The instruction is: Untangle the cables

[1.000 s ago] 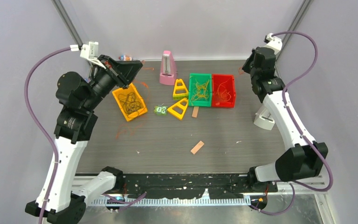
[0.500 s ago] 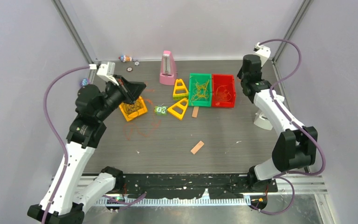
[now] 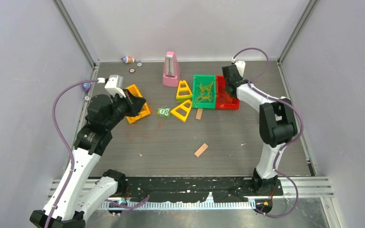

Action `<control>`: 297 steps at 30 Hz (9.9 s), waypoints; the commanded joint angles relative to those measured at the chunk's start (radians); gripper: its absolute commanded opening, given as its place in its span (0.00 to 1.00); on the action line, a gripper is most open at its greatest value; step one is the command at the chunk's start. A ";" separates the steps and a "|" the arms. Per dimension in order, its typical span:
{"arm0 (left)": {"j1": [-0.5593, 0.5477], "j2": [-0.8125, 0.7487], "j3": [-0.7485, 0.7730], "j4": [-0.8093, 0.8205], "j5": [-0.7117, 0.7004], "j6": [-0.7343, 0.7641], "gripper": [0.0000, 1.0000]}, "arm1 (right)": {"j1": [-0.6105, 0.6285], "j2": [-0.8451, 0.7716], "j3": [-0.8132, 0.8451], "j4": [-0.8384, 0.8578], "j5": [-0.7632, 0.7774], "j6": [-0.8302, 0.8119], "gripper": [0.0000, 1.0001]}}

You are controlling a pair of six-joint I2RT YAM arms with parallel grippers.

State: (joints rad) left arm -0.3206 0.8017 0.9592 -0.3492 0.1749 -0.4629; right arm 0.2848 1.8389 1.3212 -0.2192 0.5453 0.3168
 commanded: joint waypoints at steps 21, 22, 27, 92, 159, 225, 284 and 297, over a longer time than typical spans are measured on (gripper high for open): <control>-0.003 0.082 -0.153 -0.154 -0.605 -0.102 0.02 | 0.006 -0.125 0.124 -0.233 -0.309 -0.053 0.83; -0.004 0.085 -0.167 -0.150 -0.626 -0.132 0.02 | 0.013 -0.145 0.112 -0.233 -0.309 -0.056 0.88; -0.003 0.117 -0.291 -0.047 -0.681 -0.255 0.07 | 0.091 -0.289 0.020 -0.210 -0.335 -0.065 0.95; -0.301 0.373 -0.183 0.232 -0.406 -0.173 0.00 | 0.384 -0.618 -0.257 0.035 -0.463 -0.063 0.05; -0.384 1.006 0.693 0.079 -0.188 -0.048 0.85 | -0.236 -0.100 0.441 -0.242 -0.497 -0.058 0.05; -0.304 0.340 -0.082 0.009 -0.372 0.061 0.81 | -0.130 0.278 0.819 -0.107 -0.592 -0.120 0.05; -0.286 0.216 -0.209 0.018 -0.392 0.042 0.80 | -0.070 0.180 0.199 -0.248 -0.362 -0.095 0.12; -0.267 0.154 -0.250 0.047 -0.453 0.037 0.82 | -0.070 -0.185 0.063 -0.170 -0.387 -0.133 0.96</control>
State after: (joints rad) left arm -0.5934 0.9932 0.7170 -0.3481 -0.2359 -0.4324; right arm 0.2142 1.7699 1.4292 -0.4397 0.1562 0.2047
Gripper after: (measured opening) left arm 0.816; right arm 0.967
